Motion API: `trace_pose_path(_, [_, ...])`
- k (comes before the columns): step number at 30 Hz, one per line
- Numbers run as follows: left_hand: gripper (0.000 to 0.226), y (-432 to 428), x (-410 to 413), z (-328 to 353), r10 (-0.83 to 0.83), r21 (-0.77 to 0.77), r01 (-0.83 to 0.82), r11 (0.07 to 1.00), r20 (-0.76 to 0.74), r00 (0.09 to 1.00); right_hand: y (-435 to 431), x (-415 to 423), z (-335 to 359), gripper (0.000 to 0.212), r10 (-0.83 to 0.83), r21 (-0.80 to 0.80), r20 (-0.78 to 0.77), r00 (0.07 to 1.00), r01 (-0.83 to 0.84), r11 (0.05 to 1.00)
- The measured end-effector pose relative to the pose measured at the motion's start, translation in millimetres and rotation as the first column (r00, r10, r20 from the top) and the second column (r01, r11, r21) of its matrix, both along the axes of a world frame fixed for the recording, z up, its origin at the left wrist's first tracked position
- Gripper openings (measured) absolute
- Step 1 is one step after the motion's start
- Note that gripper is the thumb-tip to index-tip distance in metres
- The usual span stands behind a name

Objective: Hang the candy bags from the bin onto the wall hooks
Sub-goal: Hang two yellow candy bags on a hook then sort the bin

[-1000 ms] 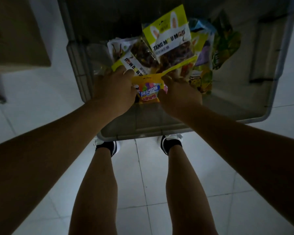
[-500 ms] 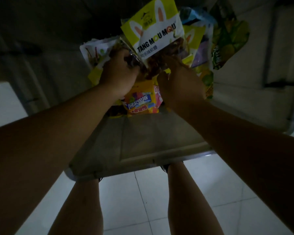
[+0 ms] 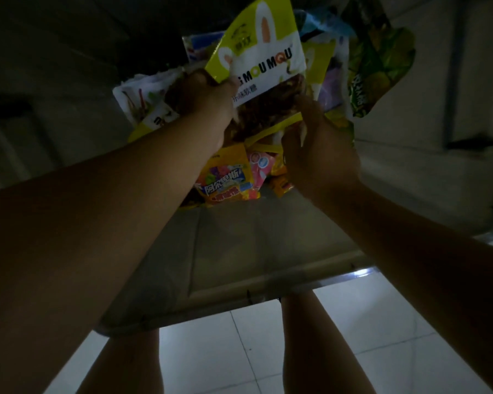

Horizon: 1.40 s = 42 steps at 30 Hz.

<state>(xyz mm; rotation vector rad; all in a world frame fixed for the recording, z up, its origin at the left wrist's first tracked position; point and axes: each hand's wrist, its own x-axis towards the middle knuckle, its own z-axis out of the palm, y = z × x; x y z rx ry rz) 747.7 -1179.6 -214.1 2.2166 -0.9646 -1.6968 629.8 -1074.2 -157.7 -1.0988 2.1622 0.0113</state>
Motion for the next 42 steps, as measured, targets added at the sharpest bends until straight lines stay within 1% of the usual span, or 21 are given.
trace_pose_path(3, [0.019,9,20,19,0.035,-0.065,-0.048,0.997,-0.187,0.982,1,3,3,0.052,-0.012,0.005,0.002,1.0,0.012,1.0])
trace_pose_path(5, [0.016,16,36,35,0.014,-0.12,-0.043,0.992,-0.232,0.973,2,8,6,0.052,-0.036,0.02,0.032,0.999,0.035,0.999])
trace_pose_path(9, [0.022,34,68,64,0.117,-0.189,-0.159,0.969,-0.217,0.969,6,22,12,0.05,-0.03,0.021,0.087,0.996,0.029,0.999])
trace_pose_path(12, [0.03,42,90,82,0.126,-0.239,-0.172,0.956,-0.198,0.972,5,30,20,0.049,-0.048,0.016,0.129,0.991,0.046,0.999])
trace_pose_path(14, [0.027,43,100,90,0.16,-0.215,-0.2,0.956,-0.188,0.969,2,34,24,0.048,-0.044,0.01,0.132,0.99,0.043,0.999])
trace_pose_path(16, [0.018,42,106,96,0.198,-0.189,-0.231,0.954,-0.176,0.964,-2,36,25,0.047,-0.045,0.009,0.137,0.99,0.044,0.999])
trace_pose_path(18, [0.011,42,110,99,0.22,-0.205,-0.244,0.948,-0.133,0.967,-7,37,23,0.047,-0.075,0.008,0.148,0.986,0.075,0.997])
trace_pose_path(20, [0.012,43,113,99,0.231,-0.223,-0.249,0.942,-0.106,0.967,-11,38,17,0.047,-0.109,-0.008,0.157,0.981,0.112,0.994])
trace_pose_path(22, [0.021,44,116,97,0.239,-0.242,-0.251,0.937,-0.078,0.968,-18,38,9,0.048,-0.178,0.007,0.169,0.969,0.18,0.984])
trace_pose_path(24, [0.029,46,118,97,0.233,-0.262,-0.236,0.936,-0.043,0.971,-27,37,-5,0.054,-0.316,0.045,0.239,0.918,0.314,0.948])
trace_pose_path(25, [0.03,48,120,97,0.228,-0.273,-0.231,0.934,-0.043,0.973,-30,36,-15,0.06,-0.366,0.061,0.281,0.887,0.364,0.929])
trace_pose_path(26, [0.03,49,120,96,0.221,-0.283,-0.227,0.932,-0.053,0.974,-31,34,-28,0.069,-0.39,0.054,0.31,0.867,0.394,0.918])
trace_pose_path(28, [0.031,53,122,96,0.199,-0.293,-0.21,0.933,-0.067,0.978,-29,30,-56,0.086,-0.385,0.039,0.32,0.866,0.393,0.919])
trace_pose_path(30, [0.031,56,123,95,0.174,-0.292,-0.183,0.939,-0.059,0.983,-27,25,-87,0.095,-0.412,0.092,0.322,0.853,0.405,0.91])
trace_pose_path(32, [0.027,56,124,94,0.159,-0.295,-0.167,0.941,-0.052,0.986,-38,27,-83,0.099,-0.511,0.116,0.36,0.781,0.506,0.855])
trace_pose_path(34, [0.027,55,124,93,0.168,-0.295,-0.178,0.939,-0.06,0.984,-48,30,-61,0.086,-0.587,0.069,0.408,0.699,0.618,0.783])
trace_pose_path(36, [0.029,54,123,93,0.176,-0.281,-0.187,0.941,-0.065,0.982,-52,30,-48,0.073,-0.611,0.015,0.445,0.654,0.677,0.736])
trace_pose_path(38, [0.029,52,123,95,0.183,-0.284,-0.196,0.938,-0.071,0.981,-53,26,-44,0.062,-0.588,-0.002,0.463,0.663,0.664,0.748])
trace_pose_path(39, [0.027,51,122,97,0.182,-0.294,-0.195,0.936,-0.071,0.981,-54,25,-39,0.056,-0.569,0.021,0.472,0.673,0.637,0.771])
trace_pose_path(42, [0.018,46,123,104,0.166,-0.329,-0.181,0.927,-0.075,0.983,-64,23,-25,0.029,-0.535,0.167,0.522,0.664,0.536,0.828])
